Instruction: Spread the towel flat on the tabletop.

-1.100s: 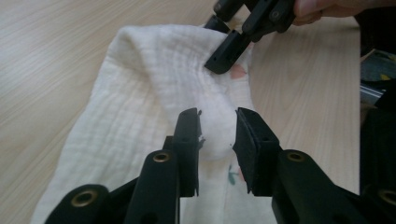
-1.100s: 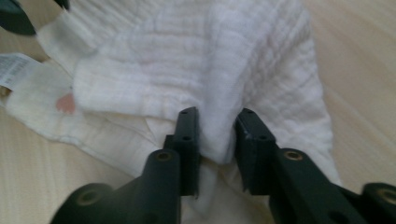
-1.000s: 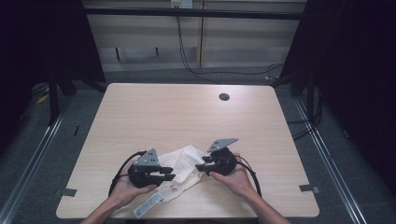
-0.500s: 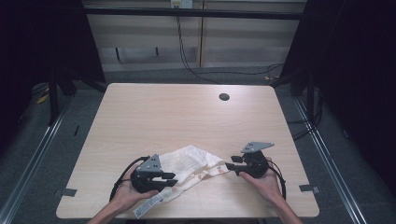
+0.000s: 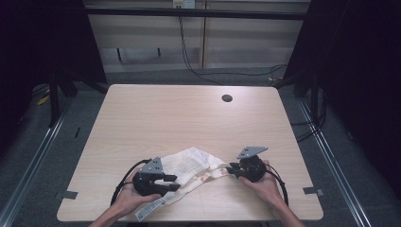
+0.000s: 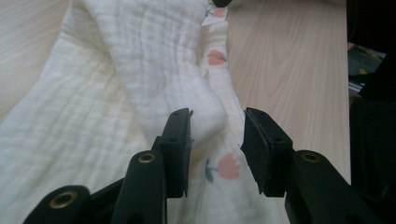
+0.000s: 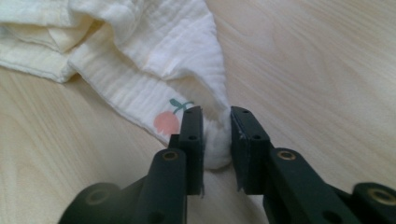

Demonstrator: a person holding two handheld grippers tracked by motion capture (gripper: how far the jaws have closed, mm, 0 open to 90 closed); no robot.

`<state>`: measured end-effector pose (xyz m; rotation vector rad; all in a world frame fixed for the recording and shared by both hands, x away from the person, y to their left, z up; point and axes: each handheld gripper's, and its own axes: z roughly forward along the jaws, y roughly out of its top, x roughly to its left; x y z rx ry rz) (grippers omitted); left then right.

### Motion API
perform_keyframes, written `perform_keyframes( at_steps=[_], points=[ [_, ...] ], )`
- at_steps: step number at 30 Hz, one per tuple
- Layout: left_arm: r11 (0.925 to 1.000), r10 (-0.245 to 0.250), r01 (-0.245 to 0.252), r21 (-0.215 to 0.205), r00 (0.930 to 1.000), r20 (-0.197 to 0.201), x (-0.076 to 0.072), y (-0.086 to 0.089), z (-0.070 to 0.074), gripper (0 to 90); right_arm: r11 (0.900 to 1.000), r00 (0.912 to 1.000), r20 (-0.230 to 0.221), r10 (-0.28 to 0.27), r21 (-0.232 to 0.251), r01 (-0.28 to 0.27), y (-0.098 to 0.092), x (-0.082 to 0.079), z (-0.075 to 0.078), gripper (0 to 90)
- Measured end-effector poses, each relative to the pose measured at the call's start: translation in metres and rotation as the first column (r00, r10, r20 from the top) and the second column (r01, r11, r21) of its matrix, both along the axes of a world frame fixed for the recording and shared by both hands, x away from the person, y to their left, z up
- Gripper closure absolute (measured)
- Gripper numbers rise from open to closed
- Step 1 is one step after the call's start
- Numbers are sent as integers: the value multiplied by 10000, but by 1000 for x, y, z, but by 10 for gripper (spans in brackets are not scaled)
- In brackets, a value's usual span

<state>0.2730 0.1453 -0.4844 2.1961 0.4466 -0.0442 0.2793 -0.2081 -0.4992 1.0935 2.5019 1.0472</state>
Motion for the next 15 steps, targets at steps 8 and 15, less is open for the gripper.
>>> perform_keyframes(
  at_steps=[8, 15],
  points=[
    [9945, -125, 85, 1040, 9992, 384, 0, -21, -10, 573, 10000, 10000, -13, 27, 67, -26, 0, 0, 0, 815],
    [9953, 209, -237, 938, 9993, 299, 4, -17, -12, 717, 9999, 9998, 148, -118, 32, 118, -2, -3, -1, 694]
  ],
)
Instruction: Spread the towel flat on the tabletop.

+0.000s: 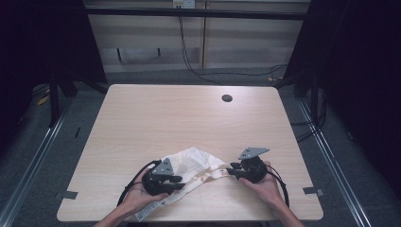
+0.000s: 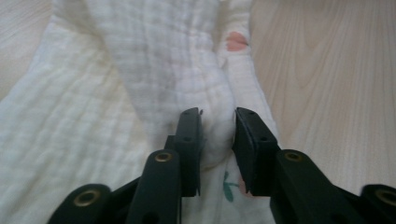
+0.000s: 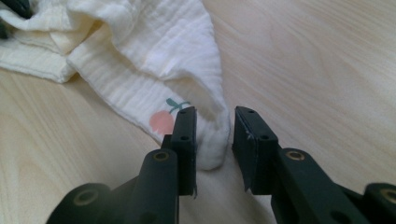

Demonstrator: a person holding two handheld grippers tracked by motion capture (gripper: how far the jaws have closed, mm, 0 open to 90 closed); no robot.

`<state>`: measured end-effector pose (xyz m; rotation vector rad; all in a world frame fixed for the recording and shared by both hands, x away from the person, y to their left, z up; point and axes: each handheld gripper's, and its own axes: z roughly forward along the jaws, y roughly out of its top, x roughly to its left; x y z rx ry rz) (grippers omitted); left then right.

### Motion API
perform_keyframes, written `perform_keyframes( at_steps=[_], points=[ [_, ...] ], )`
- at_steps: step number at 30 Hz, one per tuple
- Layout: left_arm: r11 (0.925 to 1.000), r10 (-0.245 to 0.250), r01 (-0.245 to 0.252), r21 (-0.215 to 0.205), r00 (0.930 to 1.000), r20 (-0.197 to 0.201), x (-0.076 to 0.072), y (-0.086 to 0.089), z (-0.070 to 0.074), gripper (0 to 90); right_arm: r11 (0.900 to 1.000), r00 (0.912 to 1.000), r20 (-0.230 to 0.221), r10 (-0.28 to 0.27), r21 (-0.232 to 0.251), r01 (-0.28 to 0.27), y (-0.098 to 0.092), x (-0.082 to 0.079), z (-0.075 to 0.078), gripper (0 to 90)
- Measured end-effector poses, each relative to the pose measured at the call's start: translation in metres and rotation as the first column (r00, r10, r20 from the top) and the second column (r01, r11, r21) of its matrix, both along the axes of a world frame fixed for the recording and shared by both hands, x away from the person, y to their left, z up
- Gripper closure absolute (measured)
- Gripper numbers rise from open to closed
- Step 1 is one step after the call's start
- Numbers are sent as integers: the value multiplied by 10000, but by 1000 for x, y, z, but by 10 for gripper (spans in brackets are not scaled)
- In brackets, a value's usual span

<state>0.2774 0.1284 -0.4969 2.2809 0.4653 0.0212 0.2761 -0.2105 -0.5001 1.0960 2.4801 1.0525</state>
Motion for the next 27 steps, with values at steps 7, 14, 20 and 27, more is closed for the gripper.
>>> perform_keyframes(
  at_steps=[7, 14, 20, 27],
  points=[
    [9953, 93, -154, -955, 9979, -641, 6, 9, 8, 764, 10000, 10000, 26, -29, -1, 29, -7, -7, 0, 654],
    [9831, 276, -385, -1792, 9976, -633, 9, 21, 21, 836, 9999, 9998, -143, 99, 114, -97, -7, -10, 1, 821],
    [9751, 402, -508, -2159, 9978, -536, 12, 31, 29, 856, 9982, 9999, -112, 10, 596, -3, -11, -7, 11, 873],
    [9578, 678, -753, -2774, 9970, -365, 12, 37, 43, 857, 9791, 9998, 162, 116, 2028, -147, -22, -10, 33, 876]
  ],
)
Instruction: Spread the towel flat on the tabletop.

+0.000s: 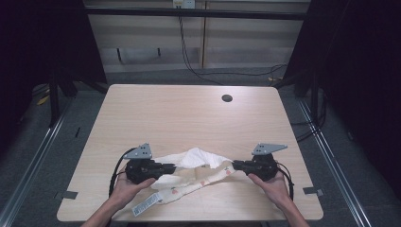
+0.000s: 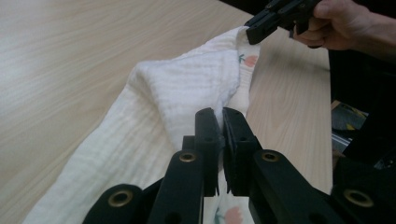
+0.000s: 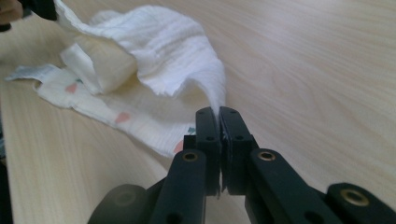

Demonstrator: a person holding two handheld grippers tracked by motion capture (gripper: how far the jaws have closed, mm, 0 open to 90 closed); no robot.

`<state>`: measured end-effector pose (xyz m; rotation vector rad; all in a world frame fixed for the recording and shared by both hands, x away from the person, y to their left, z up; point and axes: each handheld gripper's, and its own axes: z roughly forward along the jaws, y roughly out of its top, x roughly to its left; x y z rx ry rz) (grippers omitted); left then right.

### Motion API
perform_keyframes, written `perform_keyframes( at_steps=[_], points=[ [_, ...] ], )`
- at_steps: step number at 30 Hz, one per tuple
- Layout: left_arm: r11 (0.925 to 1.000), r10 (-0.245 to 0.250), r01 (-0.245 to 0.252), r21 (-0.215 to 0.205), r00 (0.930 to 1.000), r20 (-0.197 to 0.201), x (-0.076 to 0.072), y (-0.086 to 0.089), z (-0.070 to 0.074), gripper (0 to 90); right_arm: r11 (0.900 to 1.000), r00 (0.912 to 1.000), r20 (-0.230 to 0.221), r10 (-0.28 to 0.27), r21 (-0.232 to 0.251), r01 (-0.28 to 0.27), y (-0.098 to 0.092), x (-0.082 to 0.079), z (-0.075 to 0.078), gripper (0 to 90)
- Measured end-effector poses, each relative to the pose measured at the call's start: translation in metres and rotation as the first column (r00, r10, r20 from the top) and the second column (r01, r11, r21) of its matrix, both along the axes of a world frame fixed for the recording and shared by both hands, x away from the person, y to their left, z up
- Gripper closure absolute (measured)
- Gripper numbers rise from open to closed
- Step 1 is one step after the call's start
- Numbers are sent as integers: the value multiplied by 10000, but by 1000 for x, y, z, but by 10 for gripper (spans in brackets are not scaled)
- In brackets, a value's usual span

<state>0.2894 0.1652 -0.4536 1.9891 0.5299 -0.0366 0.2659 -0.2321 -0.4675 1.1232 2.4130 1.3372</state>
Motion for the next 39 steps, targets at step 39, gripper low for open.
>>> perform_keyframes(
  at_steps=[39],
  points=[
    [9941, 897, -752, -780, 9749, 2036, 10, 25, 94, 865, 9805, 9665, 2567, -74, 1916, -433, -24, 18, 128, 891]
  ],
)
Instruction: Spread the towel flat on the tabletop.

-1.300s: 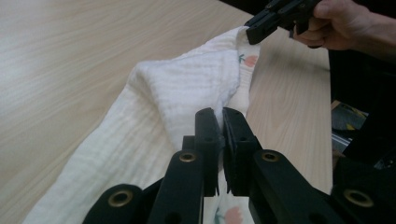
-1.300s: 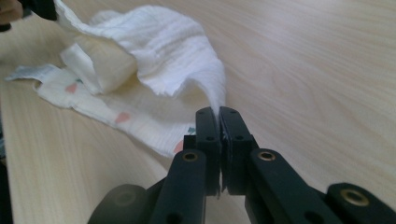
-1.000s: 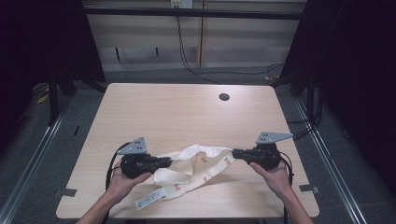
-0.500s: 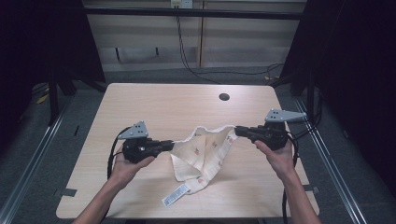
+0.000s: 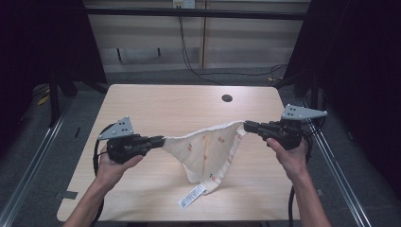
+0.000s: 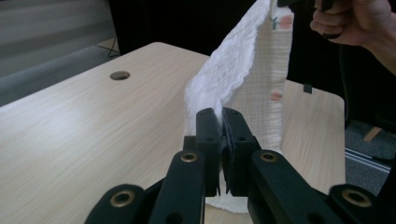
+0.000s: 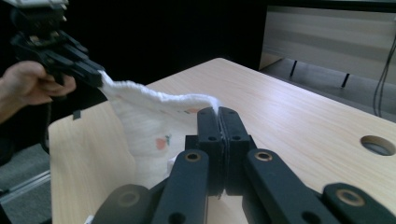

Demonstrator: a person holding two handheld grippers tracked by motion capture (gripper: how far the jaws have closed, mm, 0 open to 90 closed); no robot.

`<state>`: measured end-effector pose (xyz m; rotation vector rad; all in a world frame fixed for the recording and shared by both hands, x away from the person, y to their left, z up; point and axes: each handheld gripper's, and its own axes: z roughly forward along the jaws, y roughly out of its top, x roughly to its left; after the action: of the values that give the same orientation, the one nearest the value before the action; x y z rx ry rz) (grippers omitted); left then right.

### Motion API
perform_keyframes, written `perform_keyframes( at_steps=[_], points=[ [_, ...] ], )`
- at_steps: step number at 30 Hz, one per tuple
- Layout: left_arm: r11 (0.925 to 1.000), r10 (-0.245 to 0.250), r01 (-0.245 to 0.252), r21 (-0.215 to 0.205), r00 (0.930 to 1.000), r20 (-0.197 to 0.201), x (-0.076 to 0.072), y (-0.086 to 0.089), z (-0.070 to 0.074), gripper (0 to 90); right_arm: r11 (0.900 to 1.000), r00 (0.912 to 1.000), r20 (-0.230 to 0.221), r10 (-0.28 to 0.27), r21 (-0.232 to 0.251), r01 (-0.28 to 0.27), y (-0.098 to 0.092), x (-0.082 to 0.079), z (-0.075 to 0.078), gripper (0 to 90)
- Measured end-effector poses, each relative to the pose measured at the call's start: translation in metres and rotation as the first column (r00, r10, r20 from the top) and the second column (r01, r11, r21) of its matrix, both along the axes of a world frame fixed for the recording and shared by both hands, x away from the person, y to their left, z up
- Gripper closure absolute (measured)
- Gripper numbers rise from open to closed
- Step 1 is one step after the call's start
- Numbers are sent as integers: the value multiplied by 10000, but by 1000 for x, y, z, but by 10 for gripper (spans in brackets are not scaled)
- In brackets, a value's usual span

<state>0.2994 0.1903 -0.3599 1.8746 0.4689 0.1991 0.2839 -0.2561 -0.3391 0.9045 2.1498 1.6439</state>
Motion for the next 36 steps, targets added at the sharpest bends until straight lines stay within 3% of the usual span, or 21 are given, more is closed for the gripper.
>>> perform_keyframes(
  at_steps=[7, 9, 14, 19, 25, 33, 36],
  points=[
    [9990, 231, -227, -397, 9997, 97, 2, 9, 17, 866, 9993, 9997, 225, 48, -363, -39, 3, 1, 23, 892],
    [9988, 486, -486, 21, 9985, 266, 4, 10, 20, 866, 9985, 9999, 163, 57, -543, -48, 5, 4, 28, 892],
    [9970, 733, -726, -261, 9969, 284, 11, 18, 29, 869, 9990, 9998, 194, 110, -443, -102, 9, 13, 33, 893],
    [9953, 761, -725, -644, 9956, 555, 5, 26, 45, 869, 9986, 9981, 538, 306, -457, -282, 15, 11, 47, 894],
    [9947, 771, -685, -763, 9902, 1161, -11, 34, 61, 869, 9956, 9925, 1017, 680, -705, -609, 21, -7, 67, 894],
    [9957, 745, -652, -659, 9859, 1500, -36, 45, 72, 869, 9899, 9820, 1492, 1155, -991, -1014, 30, -38, 86, 894],
    [9917, 886, -720, -1061, 9829, 1612, -46, 52, 77, 869, 9845, 9765, 1583, 1461, -1200, -1279, 32, -52, 91, 894]
  ],
)
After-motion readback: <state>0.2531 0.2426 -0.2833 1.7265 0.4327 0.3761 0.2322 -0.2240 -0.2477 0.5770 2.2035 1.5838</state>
